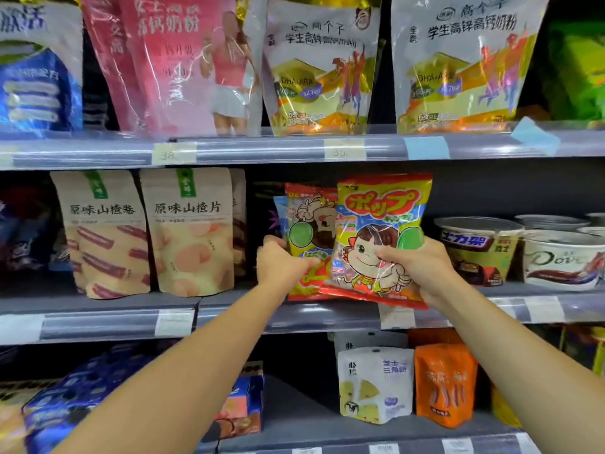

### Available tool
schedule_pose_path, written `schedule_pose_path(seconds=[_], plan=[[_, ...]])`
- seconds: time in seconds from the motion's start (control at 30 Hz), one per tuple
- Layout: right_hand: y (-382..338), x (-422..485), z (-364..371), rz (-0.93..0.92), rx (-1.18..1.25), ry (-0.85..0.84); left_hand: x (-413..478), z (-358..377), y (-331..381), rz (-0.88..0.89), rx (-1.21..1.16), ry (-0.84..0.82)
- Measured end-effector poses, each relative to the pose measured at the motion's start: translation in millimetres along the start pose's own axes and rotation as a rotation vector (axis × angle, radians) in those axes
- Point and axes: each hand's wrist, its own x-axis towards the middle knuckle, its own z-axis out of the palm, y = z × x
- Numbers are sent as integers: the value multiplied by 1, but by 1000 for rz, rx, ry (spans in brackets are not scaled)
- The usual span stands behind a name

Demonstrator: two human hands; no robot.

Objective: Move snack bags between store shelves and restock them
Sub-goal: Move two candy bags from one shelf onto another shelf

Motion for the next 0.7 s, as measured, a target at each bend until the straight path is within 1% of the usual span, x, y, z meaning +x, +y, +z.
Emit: schedule_pose_path(seconds=[0.1, 0.23, 0.37, 0.5, 0.57, 0.7], plan=[[6, -3, -6, 0, 18, 8, -7, 5, 2, 33, 138, 102], [10, -7, -14, 1, 40, 6, -13, 13, 8, 27, 227, 37], [12, -12, -20, -20, 64, 11, -20, 22, 16, -70, 313, 27], [12, -14, -27, -21, 81, 26, -20, 29, 22, -164, 208, -41], [13, -15, -29, -11, 91, 29, -18, 30, 21, -180, 131, -41], [14, -17, -31, -6, 109, 9, -15, 30, 16, -111, 9, -25]])
